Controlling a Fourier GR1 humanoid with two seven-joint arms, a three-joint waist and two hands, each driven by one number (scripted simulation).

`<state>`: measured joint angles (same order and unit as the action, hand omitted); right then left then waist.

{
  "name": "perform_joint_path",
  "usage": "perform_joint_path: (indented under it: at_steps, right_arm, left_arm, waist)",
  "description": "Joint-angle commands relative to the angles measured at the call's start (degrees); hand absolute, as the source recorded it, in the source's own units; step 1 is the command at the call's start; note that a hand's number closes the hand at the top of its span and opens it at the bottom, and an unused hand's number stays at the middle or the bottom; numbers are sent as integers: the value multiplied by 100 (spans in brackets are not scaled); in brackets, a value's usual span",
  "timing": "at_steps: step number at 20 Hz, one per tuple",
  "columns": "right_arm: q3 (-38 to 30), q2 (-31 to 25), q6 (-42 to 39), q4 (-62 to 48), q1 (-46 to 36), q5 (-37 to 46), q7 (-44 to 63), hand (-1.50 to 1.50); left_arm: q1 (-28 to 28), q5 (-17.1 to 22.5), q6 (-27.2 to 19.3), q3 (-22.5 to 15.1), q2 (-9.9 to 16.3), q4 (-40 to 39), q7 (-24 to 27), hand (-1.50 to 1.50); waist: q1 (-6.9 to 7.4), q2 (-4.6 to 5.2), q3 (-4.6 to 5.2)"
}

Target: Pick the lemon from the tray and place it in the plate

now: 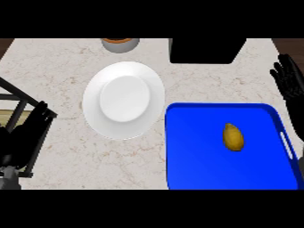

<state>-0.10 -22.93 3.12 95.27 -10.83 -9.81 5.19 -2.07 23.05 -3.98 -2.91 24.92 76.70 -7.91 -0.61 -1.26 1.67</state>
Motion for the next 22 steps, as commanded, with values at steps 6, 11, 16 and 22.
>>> perform_joint_path:
  at_steps: [6, 11, 16, 22]
  right_arm:
    - [71, 1589, 1690, -703, -969, 141, 518, -150]
    - [1374, 769, 2149, -1265, -155, 2856, 711, -150]
    - [1959, 1666, 2893, -1852, 375, 3383, -254, -150]
    - [2088, 1100, 3161, -789, 477, 4790, 911, -150]
  left_arm:
    - [-1262, -1281, -556, -444, 108, 534, 601, 0]
    - [-1161, -1330, -587, -716, -120, 664, 333, 0]
    - [-1391, -1637, -849, -696, -477, 240, 453, 0]
    - [-1460, -1760, -736, -628, -479, 187, 349, 0]
  waist:
    - [149, 190, -179]
    - [118, 152, -171]
    - [45, 134, -168]
    - [21, 108, -161]
